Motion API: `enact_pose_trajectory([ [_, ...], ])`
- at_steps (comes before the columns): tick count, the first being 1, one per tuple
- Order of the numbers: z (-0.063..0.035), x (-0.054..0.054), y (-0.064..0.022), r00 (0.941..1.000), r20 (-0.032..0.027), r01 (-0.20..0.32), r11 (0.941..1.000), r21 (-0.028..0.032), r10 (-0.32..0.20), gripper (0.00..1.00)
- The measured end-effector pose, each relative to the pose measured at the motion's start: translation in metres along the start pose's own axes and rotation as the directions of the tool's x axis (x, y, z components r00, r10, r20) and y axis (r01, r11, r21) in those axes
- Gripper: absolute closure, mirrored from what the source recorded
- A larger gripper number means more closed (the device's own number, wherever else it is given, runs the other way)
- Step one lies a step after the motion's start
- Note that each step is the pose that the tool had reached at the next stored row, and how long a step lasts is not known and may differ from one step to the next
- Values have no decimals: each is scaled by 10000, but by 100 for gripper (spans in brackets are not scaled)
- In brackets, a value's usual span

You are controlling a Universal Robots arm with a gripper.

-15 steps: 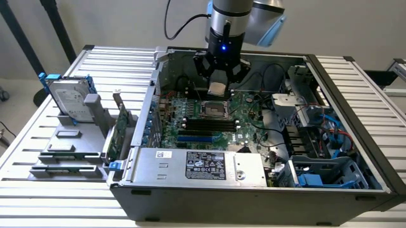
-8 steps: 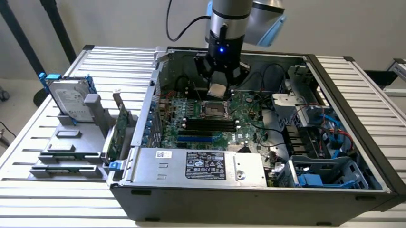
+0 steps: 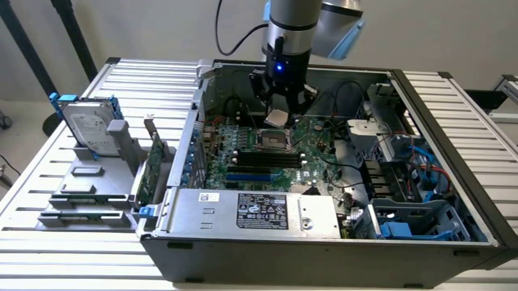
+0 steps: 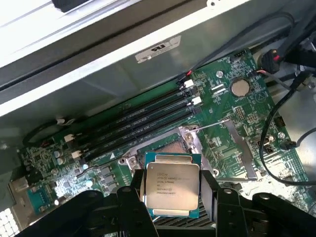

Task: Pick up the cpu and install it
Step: 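Place the cpu into insertion slot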

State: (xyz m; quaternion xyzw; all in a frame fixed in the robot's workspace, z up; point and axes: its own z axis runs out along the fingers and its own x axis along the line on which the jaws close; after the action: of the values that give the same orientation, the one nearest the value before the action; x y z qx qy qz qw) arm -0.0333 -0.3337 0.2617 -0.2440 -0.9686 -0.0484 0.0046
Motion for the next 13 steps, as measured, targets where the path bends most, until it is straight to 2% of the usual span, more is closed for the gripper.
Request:
enact_pose_trajectory([
  [3, 28, -1, -3, 9985, 49, -537, 9986, -18, 537, 45],
  [6, 53, -2, -5, 9940, 98, -1088, 9941, -41, 1088, 45],
  [9, 72, -2, -7, 9867, 144, -1619, 9868, -64, 1620, 45],
  [13, 98, -3, -9, 9724, 201, -2321, 9726, -99, 2323, 45],
])
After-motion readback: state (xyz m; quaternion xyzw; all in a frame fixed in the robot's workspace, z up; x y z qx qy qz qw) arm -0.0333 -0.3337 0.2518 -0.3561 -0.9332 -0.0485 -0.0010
